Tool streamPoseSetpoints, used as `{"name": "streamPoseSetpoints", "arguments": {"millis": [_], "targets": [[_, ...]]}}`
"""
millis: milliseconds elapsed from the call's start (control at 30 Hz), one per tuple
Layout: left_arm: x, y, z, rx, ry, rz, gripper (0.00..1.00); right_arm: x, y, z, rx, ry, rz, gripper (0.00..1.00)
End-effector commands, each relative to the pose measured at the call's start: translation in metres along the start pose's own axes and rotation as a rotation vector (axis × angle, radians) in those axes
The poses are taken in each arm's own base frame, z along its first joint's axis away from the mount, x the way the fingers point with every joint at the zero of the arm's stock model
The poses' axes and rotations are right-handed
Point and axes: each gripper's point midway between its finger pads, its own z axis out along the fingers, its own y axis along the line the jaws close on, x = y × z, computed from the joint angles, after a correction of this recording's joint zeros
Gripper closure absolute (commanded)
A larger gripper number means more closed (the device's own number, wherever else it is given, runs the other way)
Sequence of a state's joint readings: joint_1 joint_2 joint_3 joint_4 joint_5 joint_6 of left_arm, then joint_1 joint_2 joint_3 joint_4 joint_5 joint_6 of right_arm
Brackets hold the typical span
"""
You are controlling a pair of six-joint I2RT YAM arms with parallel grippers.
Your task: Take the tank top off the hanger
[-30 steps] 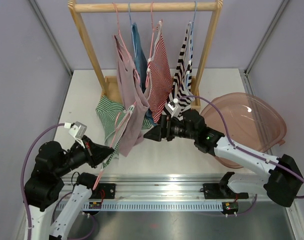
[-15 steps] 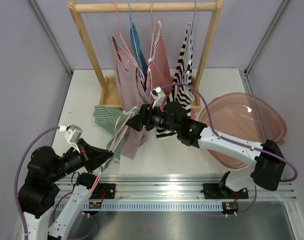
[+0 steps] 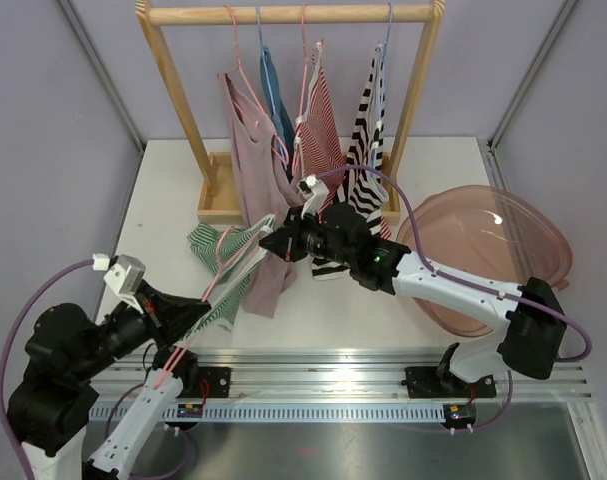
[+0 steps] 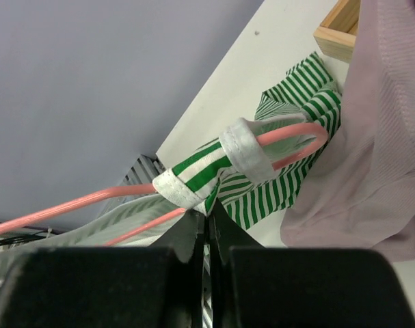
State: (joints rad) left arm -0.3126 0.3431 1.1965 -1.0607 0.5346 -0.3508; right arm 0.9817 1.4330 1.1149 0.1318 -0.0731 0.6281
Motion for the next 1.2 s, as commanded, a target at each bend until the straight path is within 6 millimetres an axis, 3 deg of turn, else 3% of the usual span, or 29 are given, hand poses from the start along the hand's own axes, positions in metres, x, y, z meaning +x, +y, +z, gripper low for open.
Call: {"name": "streamPoseSetpoints", "arguments": {"millis": [0,67,133,233,367,567,633,700,767,867,967,1167], "targets": [[-0.034,-0.016,-0.023,0.007,-0.114,0.143,1.0,-0.052,0.038,-0.027,-0.059,-0.12,-0.048,1.0],[-0.035,-0.02,-0.027,0.028,-0.111,0.186,1.0,-0.067,0.043,-0.043,-0.036,-0.152,-0.049,1.0],[-0.038,-0.032,-0.034,0.082,-0.122,0.233,1.0,-0.082,0.031,-0.054,0.063,-0.21,-0.034,1.0],[-0.043,-0.048,-0.042,0.153,-0.145,0.301,1.0,-0.103,0.027,-0.078,0.134,-0.273,-0.041,1.0],[-0.059,-0.064,-0.047,0.221,-0.229,0.363,1.0,-0.127,0.04,-0.104,0.142,-0.33,-0.056,1.0],[-0.113,-0.074,-0.054,0.201,-0.482,0.397,1.0,-0.153,0.058,-0.133,0.145,-0.358,-0.093,1.0],[-0.139,-0.075,-0.064,0.166,-0.625,0.396,1.0,-0.154,0.069,-0.146,0.106,-0.352,-0.099,1.0],[-0.154,-0.076,-0.065,0.178,-0.718,0.384,1.0,-0.151,0.074,-0.154,0.08,-0.332,-0.111,1.0],[-0.167,-0.087,-0.079,0.227,-0.837,0.384,1.0,-0.145,0.074,-0.163,0.076,-0.31,-0.118,1.0],[-0.174,-0.088,-0.073,0.274,-0.895,0.356,1.0,-0.139,0.059,-0.175,0.138,-0.303,-0.124,1.0],[-0.179,-0.088,-0.053,0.322,-0.858,0.336,1.0,-0.143,0.037,-0.189,0.242,-0.352,-0.131,1.0],[-0.162,-0.092,-0.014,0.447,-0.705,0.347,1.0,-0.16,0.022,-0.216,0.361,-0.421,-0.192,1.0]]}}
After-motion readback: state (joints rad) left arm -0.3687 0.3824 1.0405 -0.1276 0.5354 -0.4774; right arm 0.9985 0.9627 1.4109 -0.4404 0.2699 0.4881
